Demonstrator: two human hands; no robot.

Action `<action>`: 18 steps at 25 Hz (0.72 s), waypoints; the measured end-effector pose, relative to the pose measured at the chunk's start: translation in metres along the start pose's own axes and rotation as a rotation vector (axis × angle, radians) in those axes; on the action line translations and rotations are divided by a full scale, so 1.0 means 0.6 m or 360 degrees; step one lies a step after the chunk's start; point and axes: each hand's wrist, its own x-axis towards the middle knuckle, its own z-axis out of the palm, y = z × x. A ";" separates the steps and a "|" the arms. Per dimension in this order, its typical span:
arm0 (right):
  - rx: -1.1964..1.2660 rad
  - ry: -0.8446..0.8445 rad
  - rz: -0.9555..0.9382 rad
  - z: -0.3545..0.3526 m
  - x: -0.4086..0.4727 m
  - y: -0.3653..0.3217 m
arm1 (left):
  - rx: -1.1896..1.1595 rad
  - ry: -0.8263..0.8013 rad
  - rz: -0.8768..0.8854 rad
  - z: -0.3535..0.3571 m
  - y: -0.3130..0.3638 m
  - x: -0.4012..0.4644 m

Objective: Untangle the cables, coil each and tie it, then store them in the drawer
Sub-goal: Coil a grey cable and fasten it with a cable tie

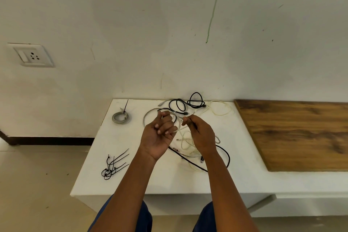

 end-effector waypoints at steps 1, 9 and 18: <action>-0.0061 -0.0018 -0.0007 0.000 -0.001 0.003 | -0.0026 -0.0003 0.0059 0.000 0.005 0.002; -0.0218 -0.0078 0.0099 -0.029 -0.002 0.021 | -0.0015 0.0233 0.0631 -0.011 0.053 0.005; -0.0084 -0.0543 -0.0173 0.000 -0.005 -0.014 | 0.1038 0.0809 0.0821 -0.022 0.014 0.032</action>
